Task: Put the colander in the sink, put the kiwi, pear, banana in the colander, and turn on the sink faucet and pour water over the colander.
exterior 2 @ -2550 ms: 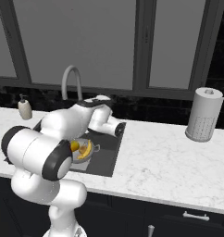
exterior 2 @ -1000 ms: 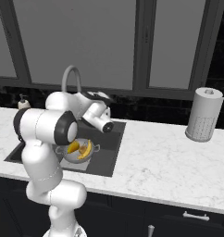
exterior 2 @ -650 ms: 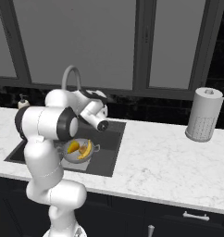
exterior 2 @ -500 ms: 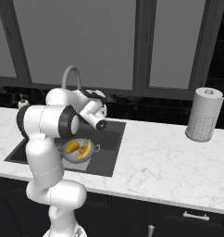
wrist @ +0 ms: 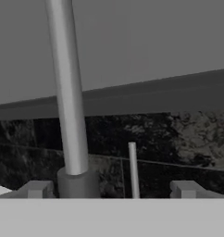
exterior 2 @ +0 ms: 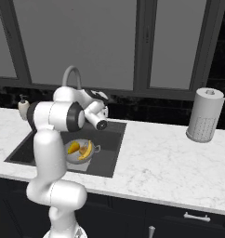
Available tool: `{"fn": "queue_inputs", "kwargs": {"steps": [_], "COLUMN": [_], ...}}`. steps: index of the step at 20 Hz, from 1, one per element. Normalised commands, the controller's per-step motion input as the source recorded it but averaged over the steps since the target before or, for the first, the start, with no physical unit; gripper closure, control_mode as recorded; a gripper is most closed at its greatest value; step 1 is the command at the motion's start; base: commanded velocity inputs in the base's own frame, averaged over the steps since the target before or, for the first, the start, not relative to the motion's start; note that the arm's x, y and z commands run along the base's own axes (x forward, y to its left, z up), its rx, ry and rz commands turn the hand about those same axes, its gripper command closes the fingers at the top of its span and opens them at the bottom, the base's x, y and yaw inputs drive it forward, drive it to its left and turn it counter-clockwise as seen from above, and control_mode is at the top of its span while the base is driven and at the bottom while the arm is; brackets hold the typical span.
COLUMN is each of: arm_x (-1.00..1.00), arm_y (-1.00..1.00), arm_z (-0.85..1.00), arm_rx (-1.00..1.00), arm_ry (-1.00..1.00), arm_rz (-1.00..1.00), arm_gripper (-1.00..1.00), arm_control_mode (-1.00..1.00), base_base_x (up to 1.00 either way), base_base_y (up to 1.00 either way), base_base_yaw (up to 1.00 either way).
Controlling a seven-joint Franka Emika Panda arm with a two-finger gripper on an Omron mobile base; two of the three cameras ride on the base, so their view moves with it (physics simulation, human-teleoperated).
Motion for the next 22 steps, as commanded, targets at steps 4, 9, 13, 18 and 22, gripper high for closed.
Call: {"fn": "queue_inputs", "kwargs": {"steps": [4,9,13,18,22], "arm_x": [0.44,0.46,0.45,0.43,0.41], "arm_y": [0.0,0.0,0.0,0.0,0.0], "arm_z": [-0.1,-0.09,-0.23,-0.3,-0.09], "arm_rx": [0.06,0.04,0.03,0.03,0.04], "arm_ry": [0.0,0.0,0.0,0.0,0.0], "arm_rz": [-0.04,-0.04,-0.04,-0.03,-0.04], "arm_gripper": [-1.0,-1.0,-1.0,-1.0,-1.0], "arm_control_mode": [-1.0,-1.0,-1.0,-1.0,-1.0], "base_base_x": [0.0,0.0,0.0,0.0,0.0], "base_base_y": [0.0,0.0,0.0,0.0,0.0], "base_base_yaw": [0.0,0.0,0.0,0.0,0.0]}}
